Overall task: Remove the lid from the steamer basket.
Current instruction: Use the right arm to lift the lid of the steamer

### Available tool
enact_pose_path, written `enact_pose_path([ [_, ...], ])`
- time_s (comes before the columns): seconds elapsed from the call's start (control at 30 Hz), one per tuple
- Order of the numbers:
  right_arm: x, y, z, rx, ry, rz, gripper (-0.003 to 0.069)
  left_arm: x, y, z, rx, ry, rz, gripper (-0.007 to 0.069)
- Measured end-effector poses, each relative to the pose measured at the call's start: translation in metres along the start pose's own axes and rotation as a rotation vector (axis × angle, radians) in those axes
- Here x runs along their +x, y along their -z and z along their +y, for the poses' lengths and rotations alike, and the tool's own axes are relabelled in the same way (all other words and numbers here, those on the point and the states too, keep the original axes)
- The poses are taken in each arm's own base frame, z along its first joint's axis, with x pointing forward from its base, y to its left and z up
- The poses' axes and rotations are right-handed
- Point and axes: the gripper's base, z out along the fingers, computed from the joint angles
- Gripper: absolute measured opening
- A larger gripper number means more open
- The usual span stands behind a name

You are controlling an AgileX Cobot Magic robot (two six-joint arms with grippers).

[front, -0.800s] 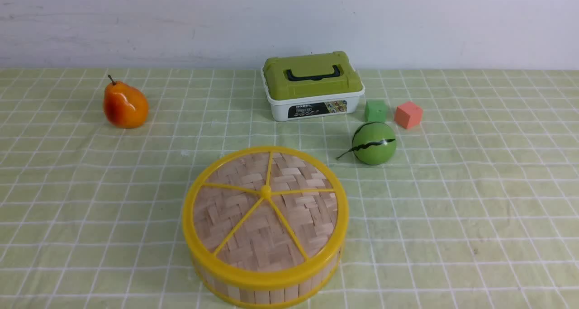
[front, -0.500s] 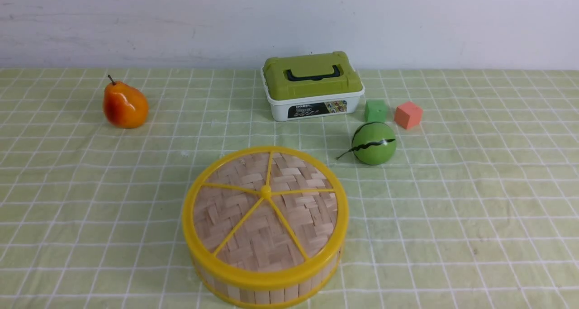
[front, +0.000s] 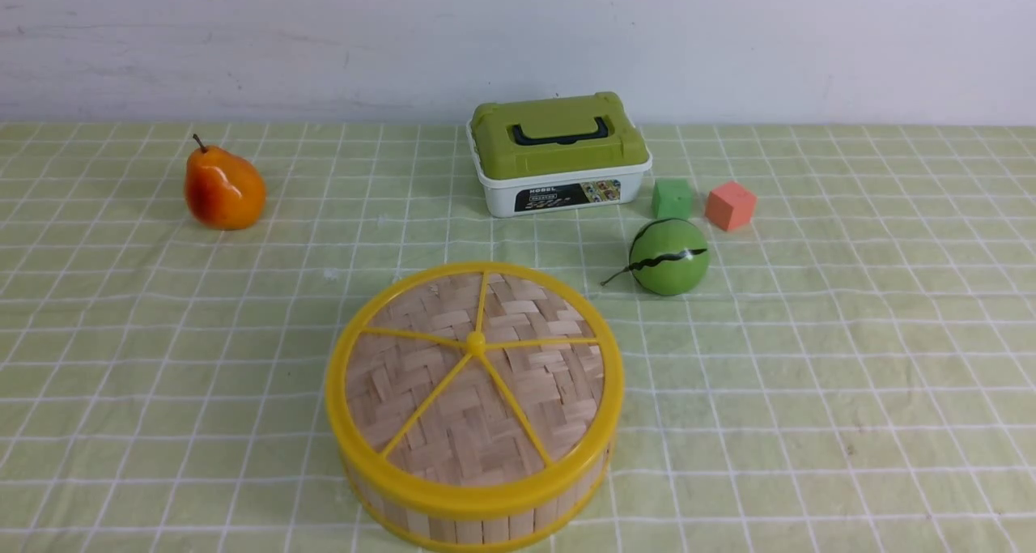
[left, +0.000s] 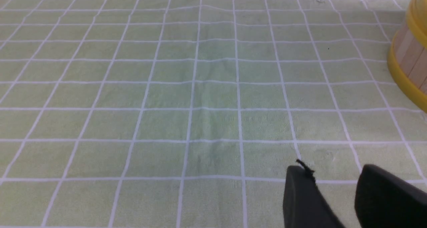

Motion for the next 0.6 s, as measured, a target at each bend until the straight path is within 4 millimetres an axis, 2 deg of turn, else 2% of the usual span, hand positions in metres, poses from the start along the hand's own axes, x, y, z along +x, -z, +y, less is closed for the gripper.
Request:
enact_pose_path([
  [0.6, -0.0001, 0.0, -0.0006, 0.007, 0.017, -0.001, 0.0241, 0.0, 0.0, 0.0, 0.0, 0.0, 0.0, 0.0239],
])
